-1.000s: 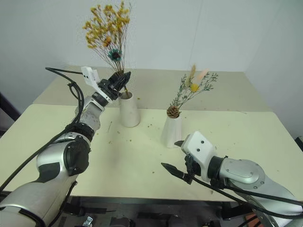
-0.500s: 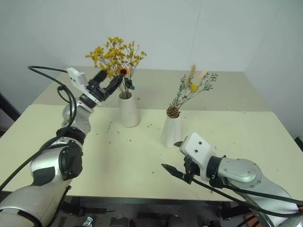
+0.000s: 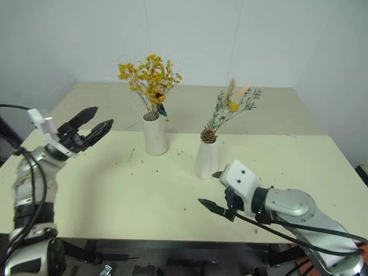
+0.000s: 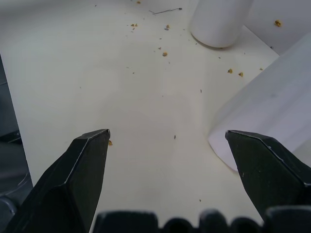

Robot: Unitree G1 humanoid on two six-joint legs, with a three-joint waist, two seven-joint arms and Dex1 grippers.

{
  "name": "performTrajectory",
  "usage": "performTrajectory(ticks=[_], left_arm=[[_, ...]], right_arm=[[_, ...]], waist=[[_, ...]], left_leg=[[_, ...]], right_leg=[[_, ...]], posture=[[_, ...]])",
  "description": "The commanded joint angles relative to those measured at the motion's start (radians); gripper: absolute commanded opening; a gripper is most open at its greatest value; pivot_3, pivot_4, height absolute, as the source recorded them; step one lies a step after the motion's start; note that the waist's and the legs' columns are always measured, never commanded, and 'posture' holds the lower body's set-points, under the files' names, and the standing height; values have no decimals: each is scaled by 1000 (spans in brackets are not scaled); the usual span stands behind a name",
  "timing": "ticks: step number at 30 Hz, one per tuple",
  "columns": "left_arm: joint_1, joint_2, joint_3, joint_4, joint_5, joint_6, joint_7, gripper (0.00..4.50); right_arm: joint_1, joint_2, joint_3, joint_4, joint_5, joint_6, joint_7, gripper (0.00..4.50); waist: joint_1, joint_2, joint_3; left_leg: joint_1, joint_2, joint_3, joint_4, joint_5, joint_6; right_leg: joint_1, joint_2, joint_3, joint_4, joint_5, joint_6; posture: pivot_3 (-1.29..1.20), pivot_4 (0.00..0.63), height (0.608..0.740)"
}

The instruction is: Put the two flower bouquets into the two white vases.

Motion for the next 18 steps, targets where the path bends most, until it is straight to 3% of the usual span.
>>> performTrajectory(ticks=[1, 4, 8, 18], left_arm=[[103, 77, 23, -149, -24, -5, -60, 4483], [259, 186, 41, -257, -51, 11, -189, 4483], [398, 271, 81, -324, -63, 22, -244, 4483], [566, 272, 211, -482, -86, 40, -165, 4483]], right_arm=[[-5, -33, -60, 16, 12, -40, 59, 4500], [40, -93, -150, 70, 21, -79, 152, 4500], [89, -181, -261, 187, -2, -160, 268, 4500], [56, -355, -479, 528, -14, -295, 505, 4500]], waist=[[3, 0, 0], [2, 0, 0], [12, 1, 0], [15, 1, 0]], left_leg=[[0, 0, 0, 0, 0, 0], [-1, 0, 1, -1, 0, 0], [1, 1, 3, -1, 0, 0], [4, 3, 8, -2, 0, 0]], right_leg=[[0, 0, 0, 0, 0, 0], [-1, 0, 0, -1, 0, 0], [0, 0, 0, -1, -1, -1], [2, 1, 2, -2, -2, -2]], posture=[[0, 150, 740], [0, 150, 740], [0, 150, 740], [0, 150, 740]])
